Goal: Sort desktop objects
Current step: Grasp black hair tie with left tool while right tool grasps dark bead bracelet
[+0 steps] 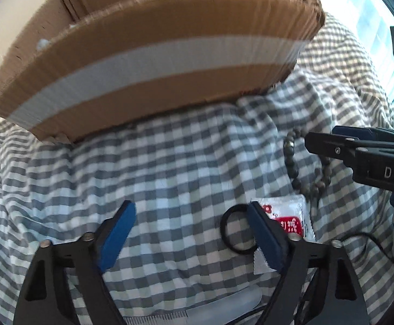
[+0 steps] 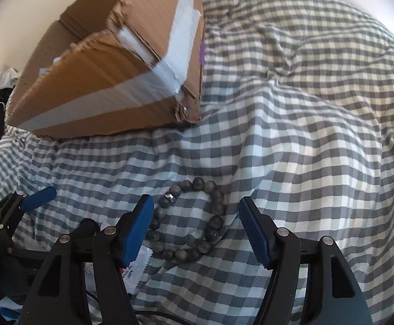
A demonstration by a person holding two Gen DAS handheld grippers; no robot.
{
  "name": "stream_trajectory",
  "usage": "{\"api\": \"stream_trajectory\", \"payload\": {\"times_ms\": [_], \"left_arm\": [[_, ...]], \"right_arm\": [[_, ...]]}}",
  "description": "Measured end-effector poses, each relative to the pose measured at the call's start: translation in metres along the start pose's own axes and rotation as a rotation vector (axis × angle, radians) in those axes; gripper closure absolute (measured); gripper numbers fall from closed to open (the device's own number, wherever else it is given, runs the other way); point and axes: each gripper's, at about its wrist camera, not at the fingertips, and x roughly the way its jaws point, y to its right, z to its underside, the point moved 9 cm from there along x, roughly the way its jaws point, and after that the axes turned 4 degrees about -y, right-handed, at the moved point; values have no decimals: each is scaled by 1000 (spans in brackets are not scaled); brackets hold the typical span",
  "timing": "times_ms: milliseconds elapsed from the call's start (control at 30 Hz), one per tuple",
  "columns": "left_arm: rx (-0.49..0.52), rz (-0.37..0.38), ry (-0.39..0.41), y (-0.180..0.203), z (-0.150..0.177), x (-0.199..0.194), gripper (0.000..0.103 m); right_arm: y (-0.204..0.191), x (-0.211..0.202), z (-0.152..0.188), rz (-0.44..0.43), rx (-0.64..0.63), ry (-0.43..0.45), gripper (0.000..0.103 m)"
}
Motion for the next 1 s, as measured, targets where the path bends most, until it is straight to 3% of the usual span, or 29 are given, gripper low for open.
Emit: {"api": "stream_trajectory", "payload": {"times_ms": [67, 133, 400, 500, 567, 667, 900, 1000], "left_arm": [[-13, 49, -58, 1, 6, 11, 40], [-24, 63, -74, 0, 8, 15, 46], [-25, 113, -55, 2, 8, 9, 88], [-29, 114, -37, 0, 6, 5, 94], [-37, 105, -12, -4, 3, -1, 95], [-32, 65, 48, -13, -6, -11, 95], [-32, 33, 92, -25, -14, -20, 95], [-20, 23, 112, -21, -17, -23, 95]], "right_arm": [[1, 6, 1, -18, 9, -23, 48], [8, 13, 1, -36, 42, -50, 51], [12, 27, 4, -14, 45, -107, 51], [12, 32, 7, -9, 38, -135, 51], [9, 30, 7, -10, 22, -133, 57], [9, 24, 7, 11, 2, -119, 76], [24, -3, 1, 171, -45, -70, 78], [12, -11, 0, 147, -87, -38, 78]]}}
